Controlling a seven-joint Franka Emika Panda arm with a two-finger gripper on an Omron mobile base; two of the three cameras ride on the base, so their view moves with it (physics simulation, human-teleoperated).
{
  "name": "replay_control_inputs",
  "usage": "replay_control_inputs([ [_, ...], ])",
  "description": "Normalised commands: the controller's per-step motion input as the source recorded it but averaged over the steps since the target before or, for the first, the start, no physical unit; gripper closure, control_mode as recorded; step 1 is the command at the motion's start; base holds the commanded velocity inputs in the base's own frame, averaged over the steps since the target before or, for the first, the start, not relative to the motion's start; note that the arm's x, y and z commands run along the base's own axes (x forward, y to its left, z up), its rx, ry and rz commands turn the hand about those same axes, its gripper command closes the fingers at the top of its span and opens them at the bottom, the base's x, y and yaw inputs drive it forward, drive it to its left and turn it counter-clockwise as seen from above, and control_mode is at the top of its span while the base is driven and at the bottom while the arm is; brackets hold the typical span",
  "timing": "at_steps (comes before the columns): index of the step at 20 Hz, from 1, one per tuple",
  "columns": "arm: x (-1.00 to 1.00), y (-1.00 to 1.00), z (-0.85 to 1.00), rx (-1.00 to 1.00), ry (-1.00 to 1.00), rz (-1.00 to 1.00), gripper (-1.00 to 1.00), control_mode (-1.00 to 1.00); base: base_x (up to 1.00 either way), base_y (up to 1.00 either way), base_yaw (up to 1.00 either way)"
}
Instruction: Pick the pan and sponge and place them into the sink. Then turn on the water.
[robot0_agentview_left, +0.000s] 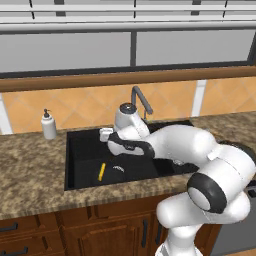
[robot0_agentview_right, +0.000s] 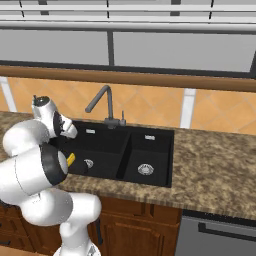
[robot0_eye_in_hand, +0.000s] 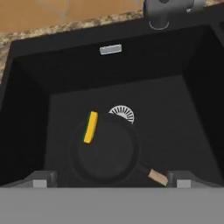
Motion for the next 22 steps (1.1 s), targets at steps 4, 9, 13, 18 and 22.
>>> replay_control_inputs([
  [4,-0.39,-0.28,0.80,-0.02,-0.22,0.09,-1.00,-1.00,0.00,0.00,0.00],
  [9,-0.21,-0.73,0.56,-0.05,-0.27,0.18,-1.00,-1.00,0.00,0.00,0.00],
  [13,-0.12,-0.76,0.45,-0.09,-0.37,0.24,-1.00,-1.00,0.00,0.00,0.00],
  [18,-0.01,-0.82,0.29,-0.09,-0.35,0.25,-1.00,-1.00,0.00,0.00,0.00],
  [22,0.09,-0.75,0.03,-0.02,-0.40,0.23,-1.00,-1.00,0.00,0.00,0.00],
])
